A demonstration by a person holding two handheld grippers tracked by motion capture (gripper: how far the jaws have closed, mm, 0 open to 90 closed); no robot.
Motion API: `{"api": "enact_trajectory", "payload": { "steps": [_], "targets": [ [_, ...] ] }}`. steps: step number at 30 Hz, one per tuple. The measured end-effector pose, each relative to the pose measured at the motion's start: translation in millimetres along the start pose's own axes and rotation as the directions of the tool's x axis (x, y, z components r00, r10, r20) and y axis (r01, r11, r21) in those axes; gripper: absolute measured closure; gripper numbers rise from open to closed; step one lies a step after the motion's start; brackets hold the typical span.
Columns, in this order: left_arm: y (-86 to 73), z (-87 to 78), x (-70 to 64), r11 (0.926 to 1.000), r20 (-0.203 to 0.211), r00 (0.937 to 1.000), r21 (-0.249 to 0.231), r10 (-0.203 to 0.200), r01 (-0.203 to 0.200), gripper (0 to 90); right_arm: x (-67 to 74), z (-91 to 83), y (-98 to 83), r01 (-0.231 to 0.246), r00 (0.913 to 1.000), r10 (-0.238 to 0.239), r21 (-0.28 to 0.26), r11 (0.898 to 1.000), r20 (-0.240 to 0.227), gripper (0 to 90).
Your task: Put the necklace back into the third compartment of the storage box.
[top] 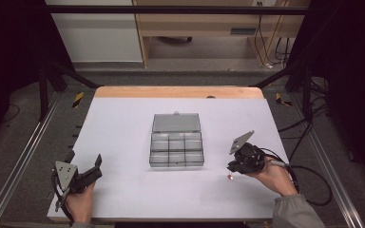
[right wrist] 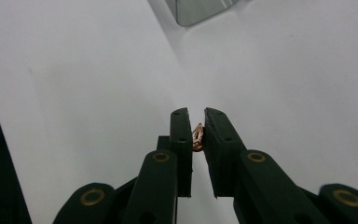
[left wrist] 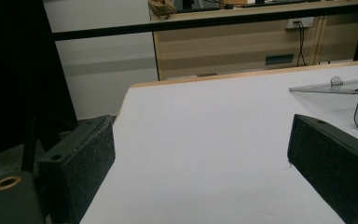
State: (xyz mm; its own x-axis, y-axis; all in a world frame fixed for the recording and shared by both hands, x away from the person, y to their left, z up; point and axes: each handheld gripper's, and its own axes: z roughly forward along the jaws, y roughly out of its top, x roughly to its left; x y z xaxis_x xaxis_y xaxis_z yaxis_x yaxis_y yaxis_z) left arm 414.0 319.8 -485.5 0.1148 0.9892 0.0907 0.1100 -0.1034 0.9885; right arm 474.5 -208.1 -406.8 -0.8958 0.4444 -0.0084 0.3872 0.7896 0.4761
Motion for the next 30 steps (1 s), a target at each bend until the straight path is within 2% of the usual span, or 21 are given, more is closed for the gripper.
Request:
{"api": "enact_trajectory", "payload": {
  "steps": [2,4,5,6,7,9,10,11,12,13,14,15,19,20,21,26,27,28,29,30],
  "targets": [
    [0.0,0.0,0.0,1.0,0.0,1.0,0.0,0.0,0.0,7.2,-0.1,-1.9,-1.8,-0.006,1.0,0.006,-0.018,1.0,-0.001,81.9],
    [0.0,0.0,-0.2,1.0,0.0,1.0,0.0,0.002,-0.002,7.2,1.8,-6.5,-5.5,-0.013,0.9997,0.014,-0.063,0.998,0.018,81.9],
    [0.0,0.0,-0.2,1.0,0.0,1.0,0.0,0.002,-0.002,7.2,1.8,-6.5,-5.5,-0.013,0.9997,0.014,-0.063,0.998,0.018,81.9],
    [0.0,-0.1,-0.2,1.0,-0.001,1.0,-0.001,0.002,-0.002,7.2,2.6,-10.1,-7.3,-0.017,0.9995,0.02,-0.119,0.993,0.024,81.9],
    [0.0,-0.1,-0.2,1.0,-0.001,1.0,-0.001,0.002,-0.002,7.2,3.1,-11.5,-8.4,-0.023,0.9994,0.027,-0.145,0.989,0.022,81.9],
    [0.0,-0.1,-0.2,1.0,-0.001,1.0,-0.001,0.002,-0.002,7.2,3.8,-12.7,-10.8,-0.024,0.9991,0.03,-0.187,0.982,0.029,81.9],
    [-0.1,-0.2,-0.2,1.0,-0.002,1.0,-0.002,0.002,-0.002,7.2,3.8,-12.7,-10.8,-0.024,0.9991,0.03,-0.187,0.982,0.029,81.9],
    [-0.1,-0.2,-0.2,1.0,-0.001,1.0,-0.001,0.002,-0.002,7.2,3.8,-12.9,-13.4,-0.029,0.9985,0.039,-0.229,0.973,0.039,81.8],
    [-0.1,-0.2,-0.2,1.0,-0.001,1.0,-0.001,0.002,-0.002,7.2,3.8,-12.9,-13.4,-0.029,0.9985,0.039,-0.229,0.973,0.039,81.8],
    [-0.1,-0.2,-0.1,1.0,-0.001,1.0,-0.002,0.001,-0.001,7.2,4.2,-13.3,-14.0,-0.034,0.9979,0.046,-0.25,0.968,0.046,81.9],
    [-0.1,-0.2,-0.1,1.0,-0.001,1.0,-0.002,0.001,-0.001,7.2,4.6,-13.6,-14.3,-0.035,0.9975,0.05,-0.275,0.961,0.049,81.9],
    [-0.1,-0.4,0.0,1.0,-0.001,1.0,-0.003,0.0,0.0,7.2,6.3,-15.4,-13.7,-0.037,0.9965,0.059,-0.314,0.949,0.06,81.8],
    [-0.1,-0.4,0.2,1.0,0.0,1.0,-0.003,-0.002,0.002,7.2,11.0,-18.8,-12.2,-0.031,0.9946,0.067,-0.394,0.919,0.079,81.8],
    [-0.1,-0.4,0.2,1.0,0.0,1.0,-0.003,-0.002,0.002,7.2,11.0,-18.8,-12.2,-0.031,0.9946,0.067,-0.394,0.919,0.079,81.8],
    [-0.1,-0.3,0.1,1.0,0.0,1.0,-0.003,-0.001,0.001,7.2,13.3,-20.5,-11.8,-0.028,0.9935,0.073,-0.428,0.904,0.088,81.8],
    [-0.1,-0.3,0.2,1.0,0.0,1.0,-0.003,-0.002,0.002,7.2,16.9,-24.8,-11.6,-0.034,0.99,0.099,-0.513,0.858,0.1,81.7],
    [-0.1,-0.3,0.2,1.0,0.0,1.0,-0.003,-0.002,0.002,7.2,16.9,-24.8,-11.6,-0.034,0.99,0.099,-0.513,0.858,0.1,81.7],
    [-0.1,-0.3,0.1,1.0,0.0,1.0,-0.003,-0.001,0.001,7.2,18.4,-26.7,-11.9,-0.041,0.9874,0.118,-0.549,0.835,0.105,81.7],
    [-0.1,-0.3,0.1,1.0,0.0,1.0,-0.002,-0.001,0.001,7.2,19.1,-27.5,-12.1,-0.045,0.9866,0.126,-0.565,0.824,0.104,81.7],
    [-0.1,-0.3,0.1,1.0,0.0,1.0,-0.002,-0.001,0.001,7.2,19.1,-27.5,-12.1,-0.045,0.9866,0.126,-0.565,0.824,0.104,81.7]
  ]
}}
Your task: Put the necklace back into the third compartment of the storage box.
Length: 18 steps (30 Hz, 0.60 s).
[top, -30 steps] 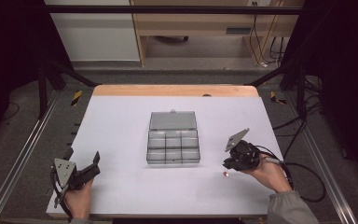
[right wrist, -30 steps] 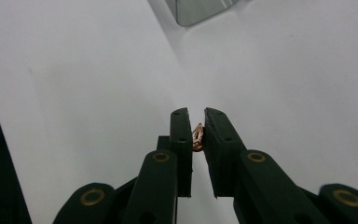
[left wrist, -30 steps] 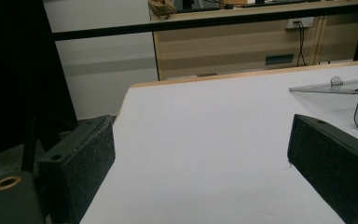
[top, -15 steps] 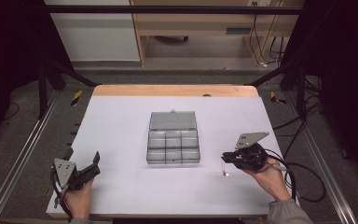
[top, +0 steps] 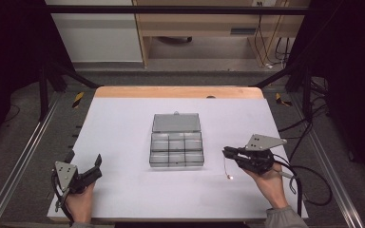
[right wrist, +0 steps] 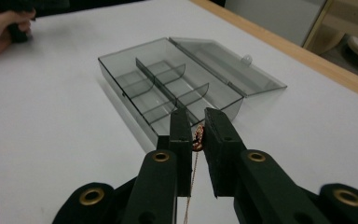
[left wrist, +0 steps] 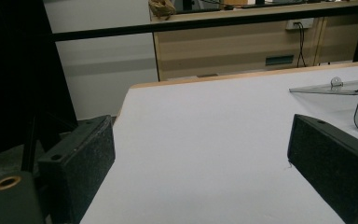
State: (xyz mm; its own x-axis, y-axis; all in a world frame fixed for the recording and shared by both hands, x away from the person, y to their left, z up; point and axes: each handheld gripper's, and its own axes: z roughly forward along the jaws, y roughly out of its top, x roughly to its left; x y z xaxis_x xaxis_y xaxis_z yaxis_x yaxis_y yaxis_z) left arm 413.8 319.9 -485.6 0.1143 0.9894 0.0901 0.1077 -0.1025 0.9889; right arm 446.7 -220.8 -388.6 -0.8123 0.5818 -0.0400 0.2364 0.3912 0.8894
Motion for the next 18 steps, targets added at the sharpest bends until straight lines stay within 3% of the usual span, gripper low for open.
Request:
{"api": "enact_trajectory", "payload": {
  "steps": [3,5,10,12,18],
  "targets": [
    [0.0,-0.1,0.1,1.0,0.0,1.0,-0.001,-0.002,0.002,7.2,2.3,-4.6,-0.5,-0.034,0.9992,0.036,-0.093,0.995,0.018,81.7],
    [0.0,-0.1,0.1,1.0,0.0,1.0,-0.001,-0.002,0.002,7.2,0.7,-7.7,-4.2,-0.079,0.9967,0.081,-0.147,0.986,0.011,81.8],
    [0.0,0.1,-0.2,1.0,-0.001,1.0,0.001,0.002,-0.002,7.2,-0.1,-10.6,-12.2,-0.084,0.9949,0.092,-0.156,0.984,0.041,81.7],
    [0.0,0.0,-0.3,1.0,-0.002,1.0,0.0,0.003,-0.003,7.2,-0.2,-13.7,-17.2,-0.098,0.9929,0.109,-0.189,0.977,0.048,81.7],
    [0.1,0.1,-0.5,1.0,-0.002,1.0,0.001,0.005,-0.005,7.2,2.6,-20.0,-16.1,-0.1,0.9916,0.115,-0.22,0.97,0.058,81.7]
  ]
}}
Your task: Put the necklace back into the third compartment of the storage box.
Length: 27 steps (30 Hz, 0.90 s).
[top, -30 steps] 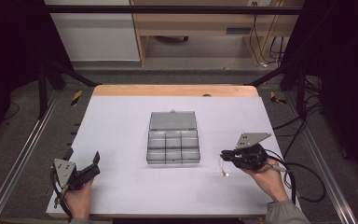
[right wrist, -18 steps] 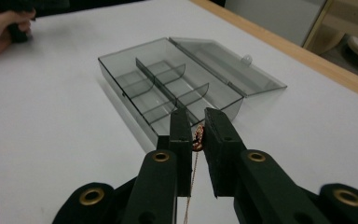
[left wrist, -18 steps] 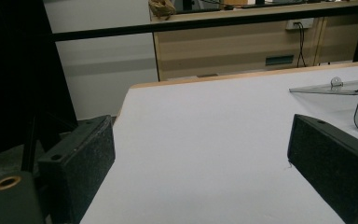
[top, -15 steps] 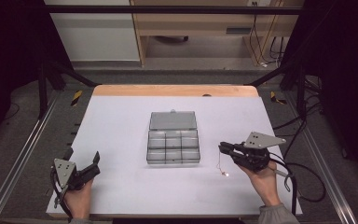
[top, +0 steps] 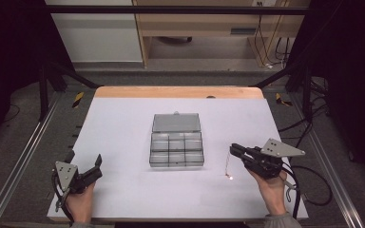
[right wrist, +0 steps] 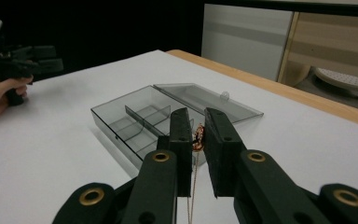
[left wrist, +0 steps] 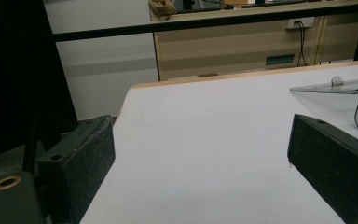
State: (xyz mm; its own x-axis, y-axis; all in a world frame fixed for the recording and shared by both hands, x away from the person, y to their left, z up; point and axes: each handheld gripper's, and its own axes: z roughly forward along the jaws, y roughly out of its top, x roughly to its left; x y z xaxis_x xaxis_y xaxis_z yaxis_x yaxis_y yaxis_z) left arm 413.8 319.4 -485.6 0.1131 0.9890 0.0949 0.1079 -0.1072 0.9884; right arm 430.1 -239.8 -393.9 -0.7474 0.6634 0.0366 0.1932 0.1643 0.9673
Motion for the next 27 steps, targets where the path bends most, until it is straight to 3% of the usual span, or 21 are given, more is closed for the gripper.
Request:
{"api": "enact_trajectory", "payload": {
  "steps": [3,27],
  "targets": [
    [0.0,0.0,0.0,1.0,0.0,1.0,0.001,0.0,0.0,7.2,-0.1,-3.2,4.3,-0.018,0.9998,0.018,-0.017,1.0,0.002,81.7],
    [0.1,0.4,0.1,1.0,0.0,1.0,0.003,-0.002,0.002,7.2,9.4,-6.5,56.5,-0.016,0.9998,0.017,-0.038,0.999,0.005,81.5]
  ]
}}
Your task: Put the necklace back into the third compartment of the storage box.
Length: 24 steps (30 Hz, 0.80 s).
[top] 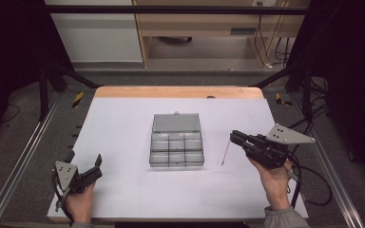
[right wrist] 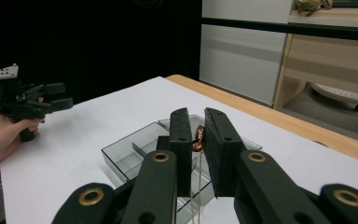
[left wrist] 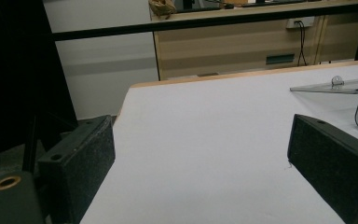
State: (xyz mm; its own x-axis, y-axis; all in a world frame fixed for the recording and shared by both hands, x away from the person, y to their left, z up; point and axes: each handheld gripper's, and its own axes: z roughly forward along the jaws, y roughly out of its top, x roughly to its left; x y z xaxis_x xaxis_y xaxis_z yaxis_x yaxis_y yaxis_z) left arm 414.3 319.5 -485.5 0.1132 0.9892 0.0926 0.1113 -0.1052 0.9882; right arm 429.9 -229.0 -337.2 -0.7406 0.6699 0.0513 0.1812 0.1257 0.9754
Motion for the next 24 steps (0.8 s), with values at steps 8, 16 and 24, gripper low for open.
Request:
{"api": "enact_trajectory", "payload": {
  "steps": [8,16,24],
  "targets": [
    [0.0,0.1,0.2,1.0,-0.001,1.0,0.001,-0.002,0.002,7.2,4.2,6.0,17.4,0.005,1.0,-0.005,0.0,1.0,-0.008,81.5],
    [0.1,0.3,0.2,1.0,-0.001,1.0,0.003,-0.004,0.004,7.2,8.4,19.0,35.7,0.011,0.9999,-0.011,0.0,1.0,-0.009,81.5],
    [0.2,0.4,0.5,1.0,-0.001,1.0,0.005,-0.004,0.004,7.2,9.0,34.4,50.8,0.02,0.9997,-0.02,-0.001,1.0,-0.016,81.5]
  ]
}}
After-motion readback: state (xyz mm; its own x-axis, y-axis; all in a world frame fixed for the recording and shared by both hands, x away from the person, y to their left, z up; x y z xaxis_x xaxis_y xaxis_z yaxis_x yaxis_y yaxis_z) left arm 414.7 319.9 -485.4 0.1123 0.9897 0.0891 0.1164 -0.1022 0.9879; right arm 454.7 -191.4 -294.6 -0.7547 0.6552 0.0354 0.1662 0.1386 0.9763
